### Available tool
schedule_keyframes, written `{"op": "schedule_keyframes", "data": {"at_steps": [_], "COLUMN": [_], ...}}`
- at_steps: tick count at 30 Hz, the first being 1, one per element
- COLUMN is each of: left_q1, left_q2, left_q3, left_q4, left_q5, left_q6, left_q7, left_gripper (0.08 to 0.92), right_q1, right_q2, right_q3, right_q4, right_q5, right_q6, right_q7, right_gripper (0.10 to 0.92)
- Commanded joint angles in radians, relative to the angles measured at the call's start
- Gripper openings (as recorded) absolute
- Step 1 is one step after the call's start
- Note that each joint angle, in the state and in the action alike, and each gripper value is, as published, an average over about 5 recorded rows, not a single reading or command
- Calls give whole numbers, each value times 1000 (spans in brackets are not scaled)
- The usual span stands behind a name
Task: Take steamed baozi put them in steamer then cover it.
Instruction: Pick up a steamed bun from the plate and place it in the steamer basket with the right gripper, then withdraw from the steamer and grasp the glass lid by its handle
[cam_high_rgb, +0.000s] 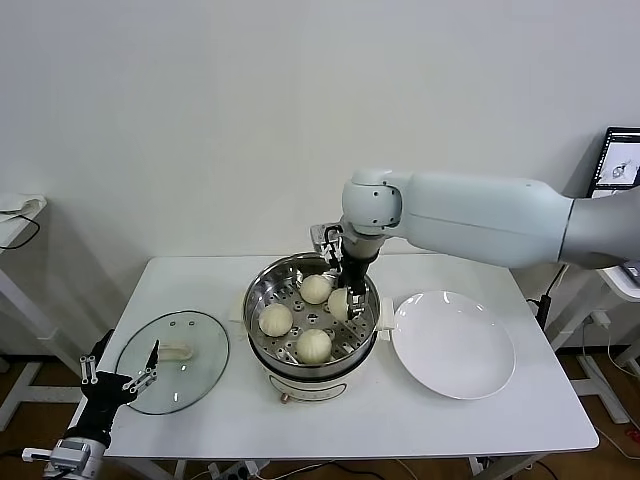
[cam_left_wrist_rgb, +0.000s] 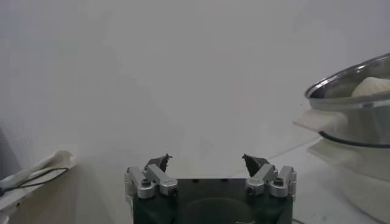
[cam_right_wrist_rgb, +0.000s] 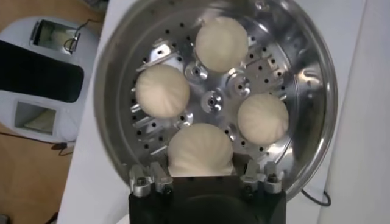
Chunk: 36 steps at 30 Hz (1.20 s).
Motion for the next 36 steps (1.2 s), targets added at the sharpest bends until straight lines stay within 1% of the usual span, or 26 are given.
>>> {"op": "schedule_keyframes", "data": {"at_steps": [1,13,18,21,29,33,36], "left_q1": [-3,-5,-2,1,14,18,19], "left_q2": [1,-1,-3,-3,-3,-3,-2], "left_q3": [0,3,7,9,25,30,35], "left_q4": [6,12,6,-1,-33,-43,-56], "left_q5": [0,0,2,3,10,17,20], "left_q6": [2,2,3,3,5,6,9], "left_q7": [0,-1,-3,-4,-12,-16,-18], "left_gripper": [823,823,823,823,823,823,823], "right_q1": [-72,-97,-71,-38,33,-57,-202], "right_q2": [25,25,-12,-56,-248,-367,-463], "right_q3": [14,24,39,56,194,361,544], "right_q4": [-50,-62,-36,-8,61,88,116], "right_q5": [-57,-80,-64,-47,12,12,10], "right_q6": [0,8,13,21,41,42,56], "right_q7": [-4,-2,-7,-20,-58,-57,-24], "right_gripper": [696,704,798,819,823,823,823]}}
